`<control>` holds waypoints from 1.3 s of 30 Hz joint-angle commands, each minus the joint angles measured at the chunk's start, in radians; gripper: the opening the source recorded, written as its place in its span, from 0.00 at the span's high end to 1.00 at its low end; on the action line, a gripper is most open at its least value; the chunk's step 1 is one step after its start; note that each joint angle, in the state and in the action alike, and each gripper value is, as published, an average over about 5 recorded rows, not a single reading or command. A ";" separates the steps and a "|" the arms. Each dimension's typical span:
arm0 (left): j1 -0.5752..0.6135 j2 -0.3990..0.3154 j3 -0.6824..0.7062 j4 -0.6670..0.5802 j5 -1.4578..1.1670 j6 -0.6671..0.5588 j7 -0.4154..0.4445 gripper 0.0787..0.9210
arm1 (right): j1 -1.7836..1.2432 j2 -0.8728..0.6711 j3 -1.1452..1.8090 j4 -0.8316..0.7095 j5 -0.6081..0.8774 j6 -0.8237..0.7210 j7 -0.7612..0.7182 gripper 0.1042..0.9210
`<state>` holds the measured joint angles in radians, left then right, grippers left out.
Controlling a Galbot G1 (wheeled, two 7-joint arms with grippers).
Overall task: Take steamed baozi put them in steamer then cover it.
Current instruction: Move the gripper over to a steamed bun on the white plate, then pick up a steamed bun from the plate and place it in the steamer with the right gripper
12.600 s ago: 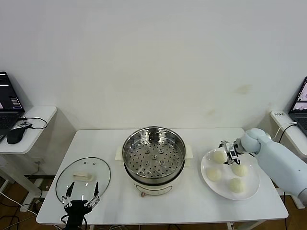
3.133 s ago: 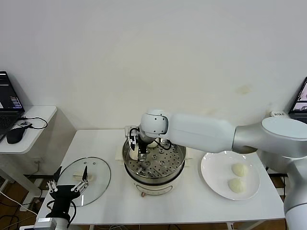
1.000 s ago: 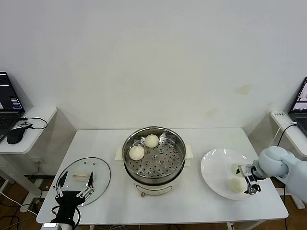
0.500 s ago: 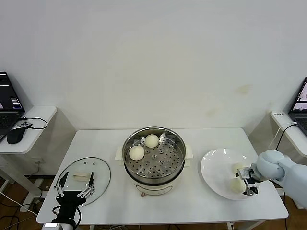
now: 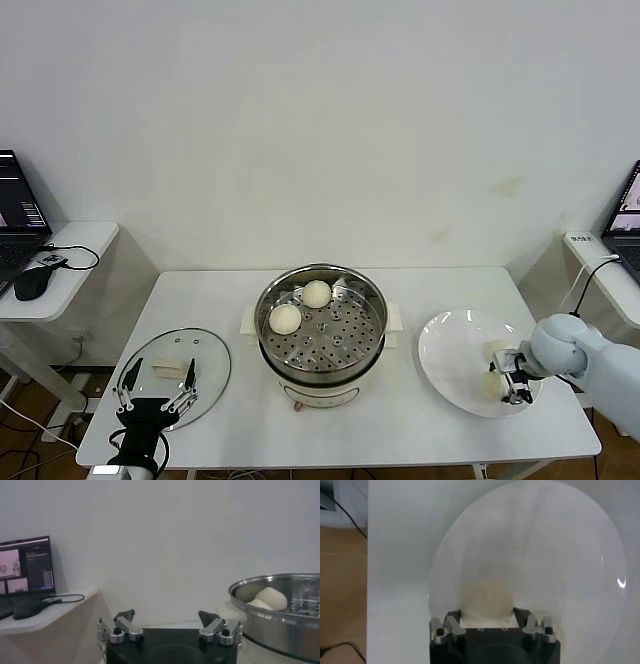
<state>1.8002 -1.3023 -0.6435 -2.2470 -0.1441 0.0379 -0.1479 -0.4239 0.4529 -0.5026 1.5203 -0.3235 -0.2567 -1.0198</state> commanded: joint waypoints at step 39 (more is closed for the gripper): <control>0.007 0.002 -0.018 -0.028 -0.008 -0.003 -0.002 0.12 | 1.039 0.508 -0.633 0.046 0.552 -0.100 0.080 0.38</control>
<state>1.8058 -1.3004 -0.6569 -2.2722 -0.1516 0.0354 -0.1493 0.4508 0.6975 -0.9762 1.5763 0.0890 -0.3562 -1.0169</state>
